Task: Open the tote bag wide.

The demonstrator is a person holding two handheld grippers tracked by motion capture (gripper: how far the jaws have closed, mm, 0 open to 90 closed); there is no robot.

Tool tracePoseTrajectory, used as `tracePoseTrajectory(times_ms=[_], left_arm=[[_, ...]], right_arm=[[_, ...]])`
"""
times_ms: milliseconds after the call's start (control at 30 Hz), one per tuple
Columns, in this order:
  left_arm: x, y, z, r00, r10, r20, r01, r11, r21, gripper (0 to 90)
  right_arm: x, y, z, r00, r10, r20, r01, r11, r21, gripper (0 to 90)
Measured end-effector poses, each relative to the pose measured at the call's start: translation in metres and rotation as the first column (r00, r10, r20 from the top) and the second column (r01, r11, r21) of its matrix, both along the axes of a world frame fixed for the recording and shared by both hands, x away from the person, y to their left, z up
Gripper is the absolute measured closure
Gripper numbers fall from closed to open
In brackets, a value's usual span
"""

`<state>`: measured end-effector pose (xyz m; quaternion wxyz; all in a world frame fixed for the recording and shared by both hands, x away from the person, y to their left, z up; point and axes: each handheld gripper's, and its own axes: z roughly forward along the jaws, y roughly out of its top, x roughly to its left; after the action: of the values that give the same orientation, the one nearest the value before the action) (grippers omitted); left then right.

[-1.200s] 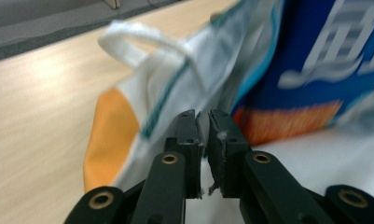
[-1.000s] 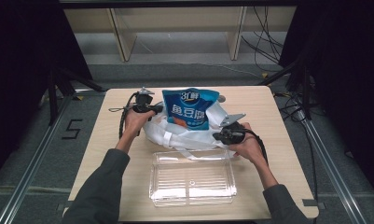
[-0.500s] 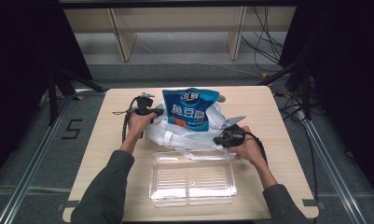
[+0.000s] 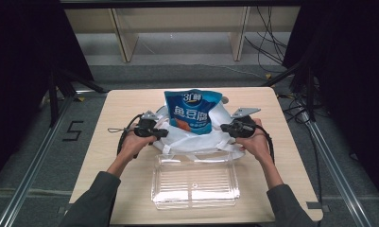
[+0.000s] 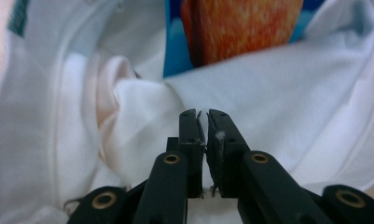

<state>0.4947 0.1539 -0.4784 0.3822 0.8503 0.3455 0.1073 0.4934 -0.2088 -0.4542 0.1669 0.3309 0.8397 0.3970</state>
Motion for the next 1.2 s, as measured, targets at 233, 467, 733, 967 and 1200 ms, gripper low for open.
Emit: tracePoseTrajectory(times_ms=[233, 467, 733, 967, 1200], left_arm=[[-0.001, -0.001, -0.016, 1.0000, -0.003, 0.006, 0.003, 0.9987, 0.051, 86.2], [-0.007, 0.004, 0.001, 0.9977, 0.031, 0.060, -0.028, 0.9989, -0.038, 78.8], [-0.025, 0.011, 0.022, 0.9938, 0.047, 0.101, -0.033, 0.9908, -0.131, 63.0], [-0.056, 0.021, 0.028, 0.9922, 0.077, 0.098, -0.059, 0.9832, -0.173, 46.8], [-0.075, 0.031, 0.029, 0.9936, 0.086, 0.073, -0.071, 0.9788, -0.192, 40.5]], right_arm=[[0.025, -0.009, -0.037, 0.9914, -0.121, -0.050, 0.118, 0.992, -0.050, 90.0], [0.019, -0.007, -0.020, 0.9940, -0.101, -0.042, 0.099, 0.994, -0.041, 87.6], [0.006, -0.015, 0.009, 0.9953, -0.097, -0.007, 0.097, 0.994, 0.044, 74.7], [0.001, -0.022, 0.020, 0.9938, -0.110, -0.015, 0.111, 0.992, 0.054, 58.7], [-0.001, -0.021, 0.025, 0.9918, -0.128, -0.004, 0.128, 0.990, 0.059, 45.3]])
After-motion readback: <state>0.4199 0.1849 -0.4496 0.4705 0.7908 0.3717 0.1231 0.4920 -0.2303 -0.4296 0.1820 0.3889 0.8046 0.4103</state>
